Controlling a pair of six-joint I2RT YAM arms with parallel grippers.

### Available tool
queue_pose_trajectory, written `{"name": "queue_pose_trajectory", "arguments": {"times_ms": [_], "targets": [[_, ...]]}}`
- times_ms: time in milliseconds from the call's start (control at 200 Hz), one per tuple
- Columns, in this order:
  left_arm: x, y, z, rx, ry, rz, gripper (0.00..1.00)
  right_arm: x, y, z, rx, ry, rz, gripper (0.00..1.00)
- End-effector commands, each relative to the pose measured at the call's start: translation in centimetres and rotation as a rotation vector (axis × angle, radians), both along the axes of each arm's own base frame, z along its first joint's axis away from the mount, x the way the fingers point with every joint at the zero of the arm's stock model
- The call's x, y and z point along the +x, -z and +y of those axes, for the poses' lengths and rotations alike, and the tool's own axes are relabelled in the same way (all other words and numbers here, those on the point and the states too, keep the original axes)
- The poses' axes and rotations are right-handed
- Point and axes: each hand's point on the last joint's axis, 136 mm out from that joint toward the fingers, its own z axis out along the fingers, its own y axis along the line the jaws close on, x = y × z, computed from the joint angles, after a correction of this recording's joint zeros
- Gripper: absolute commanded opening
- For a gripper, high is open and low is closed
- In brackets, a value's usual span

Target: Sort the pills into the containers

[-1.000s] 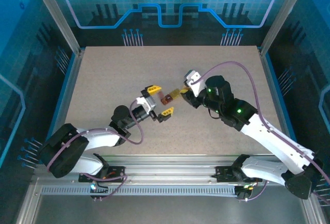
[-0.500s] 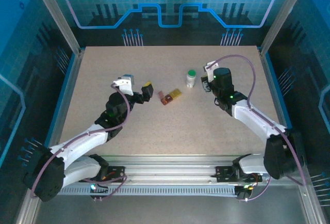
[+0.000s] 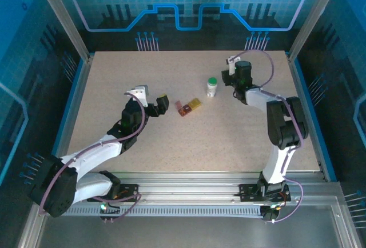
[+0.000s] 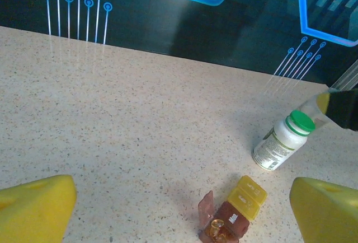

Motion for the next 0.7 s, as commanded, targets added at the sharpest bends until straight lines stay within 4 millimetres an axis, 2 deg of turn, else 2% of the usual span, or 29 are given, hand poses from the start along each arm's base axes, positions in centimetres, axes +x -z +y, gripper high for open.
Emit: {"name": "queue_pose_trajectory", "arguments": {"times_ms": [0, 220, 315, 450, 695], "targets": [[0.5, -0.7, -0.4, -0.027, 0.013, -0.003, 0.99, 3.1, -2.2, -0.6, 0.034, 0.032, -0.087, 0.0], [0.9, -0.1, -0.3, -0.011, 0.01, 0.011, 0.99, 5.8, 0.5, -1.0, 0.016, 0.046, -0.032, 0.0], [1.0, -0.1, -0.4, -0.009, 0.012, 0.012, 0.99, 6.7, 1.5, -1.8, 0.034, 0.07, 0.001, 0.0], [1.0, -0.1, -0.4, -0.008, 0.014, 0.015, 0.99, 7.2, 2.4, -2.5, 0.023, 0.092, 0.056, 0.11], [1.0, -0.2, -0.4, -0.012, 0.014, 0.017, 0.99, 7.8, 3.0, -2.7, 0.017, 0.091, 0.088, 0.23]]}}
